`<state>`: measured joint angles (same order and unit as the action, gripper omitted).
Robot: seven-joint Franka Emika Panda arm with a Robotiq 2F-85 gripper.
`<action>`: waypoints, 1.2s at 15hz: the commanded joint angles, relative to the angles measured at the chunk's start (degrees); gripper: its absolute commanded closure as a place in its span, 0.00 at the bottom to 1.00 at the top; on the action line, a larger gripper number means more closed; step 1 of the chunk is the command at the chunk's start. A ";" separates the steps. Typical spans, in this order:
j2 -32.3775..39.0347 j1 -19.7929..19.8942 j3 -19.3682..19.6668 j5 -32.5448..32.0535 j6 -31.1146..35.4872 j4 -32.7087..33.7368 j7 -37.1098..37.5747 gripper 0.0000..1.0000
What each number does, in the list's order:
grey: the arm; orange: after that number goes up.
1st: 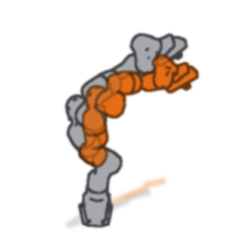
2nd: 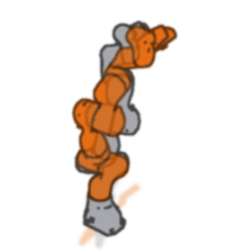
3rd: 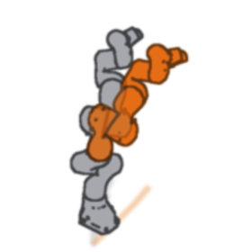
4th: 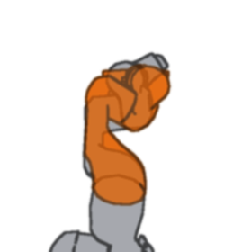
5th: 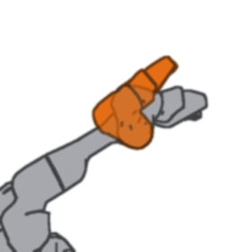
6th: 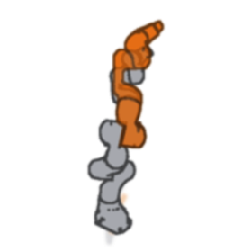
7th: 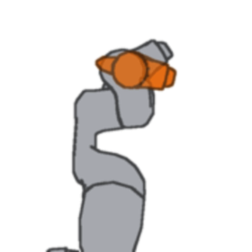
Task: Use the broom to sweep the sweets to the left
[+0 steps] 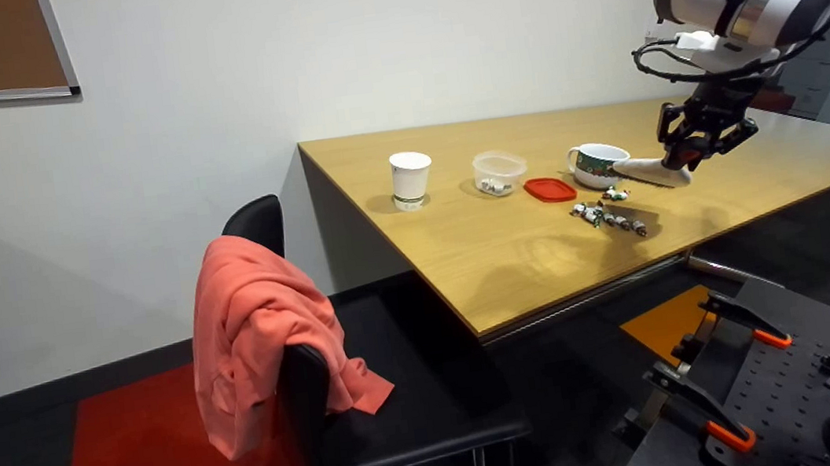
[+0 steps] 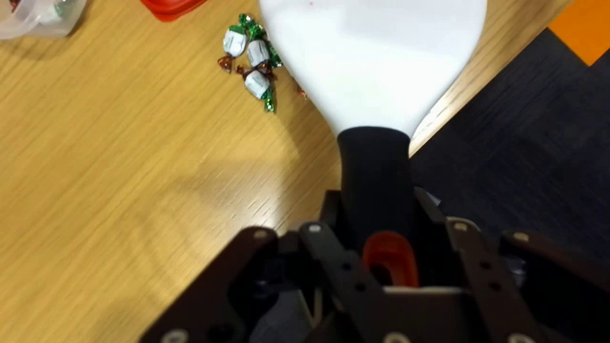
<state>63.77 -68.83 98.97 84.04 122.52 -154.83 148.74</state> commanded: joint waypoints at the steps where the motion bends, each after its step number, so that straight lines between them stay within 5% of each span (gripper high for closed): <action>1: 3.13 3.62 1.80 1.02 -2.75 0.79 1.02 0.85; 11: -3.85 20.81 -4.42 0.85 -3.26 10.14 1.02 0.85; 18: 0.36 28.80 -7.50 3.24 -13.99 16.89 1.02 0.85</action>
<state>63.67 -42.25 91.60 86.31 112.03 -140.96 148.74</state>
